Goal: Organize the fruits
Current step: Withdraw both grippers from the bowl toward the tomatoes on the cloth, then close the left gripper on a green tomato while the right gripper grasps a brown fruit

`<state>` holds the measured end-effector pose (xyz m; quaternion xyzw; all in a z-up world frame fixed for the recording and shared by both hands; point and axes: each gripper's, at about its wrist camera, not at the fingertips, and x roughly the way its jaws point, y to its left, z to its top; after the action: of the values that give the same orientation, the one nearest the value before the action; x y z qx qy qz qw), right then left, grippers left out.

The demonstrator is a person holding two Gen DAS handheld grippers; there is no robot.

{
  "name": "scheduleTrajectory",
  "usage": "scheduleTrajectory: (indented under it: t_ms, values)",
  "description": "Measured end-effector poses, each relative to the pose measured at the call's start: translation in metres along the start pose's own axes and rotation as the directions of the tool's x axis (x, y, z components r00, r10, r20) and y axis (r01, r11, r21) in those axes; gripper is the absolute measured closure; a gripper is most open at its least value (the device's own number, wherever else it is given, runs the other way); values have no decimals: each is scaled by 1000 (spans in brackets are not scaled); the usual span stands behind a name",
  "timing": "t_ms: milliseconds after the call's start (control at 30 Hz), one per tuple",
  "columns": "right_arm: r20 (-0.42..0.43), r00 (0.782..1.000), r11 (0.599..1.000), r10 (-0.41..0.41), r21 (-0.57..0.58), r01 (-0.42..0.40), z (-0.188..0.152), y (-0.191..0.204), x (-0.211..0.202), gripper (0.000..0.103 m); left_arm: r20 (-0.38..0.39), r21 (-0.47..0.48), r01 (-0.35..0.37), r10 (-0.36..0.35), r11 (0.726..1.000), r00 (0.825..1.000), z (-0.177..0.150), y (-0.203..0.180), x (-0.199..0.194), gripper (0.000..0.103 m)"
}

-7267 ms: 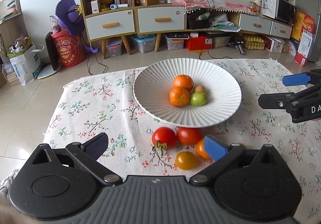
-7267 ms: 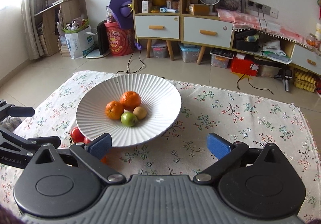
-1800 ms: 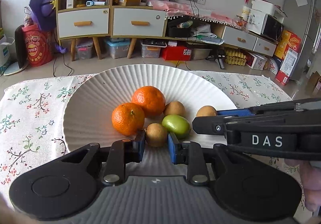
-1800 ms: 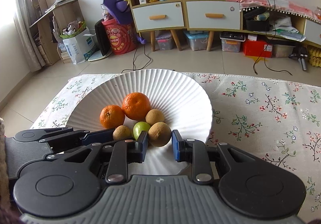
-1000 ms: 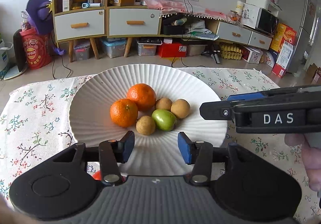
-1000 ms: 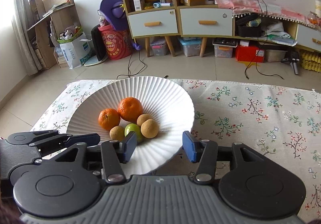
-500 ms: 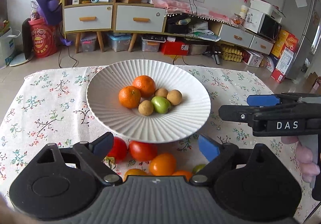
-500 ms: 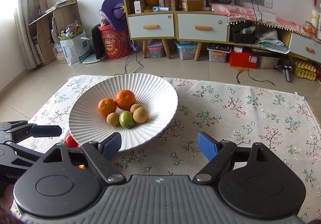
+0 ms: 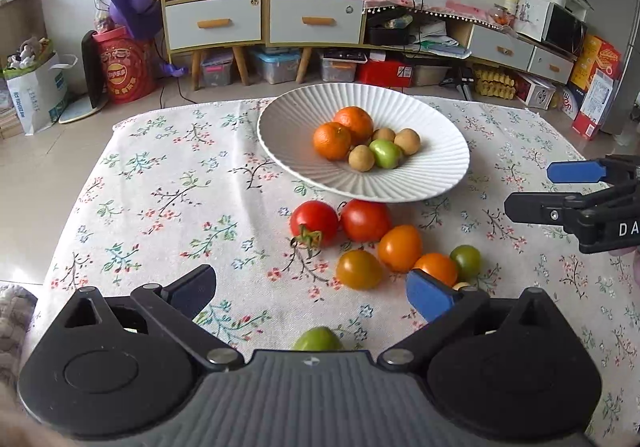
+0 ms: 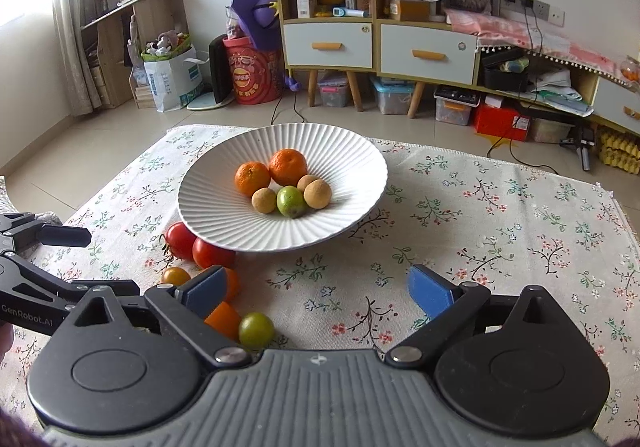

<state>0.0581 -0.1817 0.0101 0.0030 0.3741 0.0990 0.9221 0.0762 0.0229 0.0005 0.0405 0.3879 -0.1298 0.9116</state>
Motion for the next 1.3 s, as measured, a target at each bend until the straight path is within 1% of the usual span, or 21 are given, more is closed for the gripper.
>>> scheduleTrajectory:
  t_ms: [133,267,400,567,700,900,967,1033,1200,1300]
  values:
    - [-11,1000,1000,12,-22,-12,-7,9,-3,4,-17,6,-14,14,1000,1000,-11,10,-5,4]
    - [-31,1000,999,3,-42,-4,-13,19,-2,4,-46,4,-41,42,999,998,-25,24,-5,4]
    - [-57,998,998,14,-53,-17,-18,26,1,3,-84,-29,-47,44,998,996,-41,42,-6,4]
    - [-90,996,996,16,-81,-23,-25,36,7,3,-120,-85,-40,30,996,992,-50,51,-2,4]
    - [-115,993,995,23,-97,-35,-34,40,9,3,-114,-72,-27,19,997,993,-52,48,-2,4]
    - [-191,982,993,9,-116,-31,-52,43,18,3,-104,14,-33,34,999,994,-60,34,-1,4]
    - [-208,978,991,7,-127,-34,-56,45,20,3,-91,27,-19,21,999,996,-62,32,-1,4]
    - [-195,981,990,9,-135,-36,-58,46,19,1,-76,33,-14,17,999,997,-65,28,-3,4]
    - [-186,982,989,11,-142,-38,-58,50,19,1,-46,49,2,0,999,999,-68,23,-3,4]
    - [-176,984,988,16,-151,-43,-58,53,18,3,-37,52,5,-3,999,999,-67,19,-1,4]
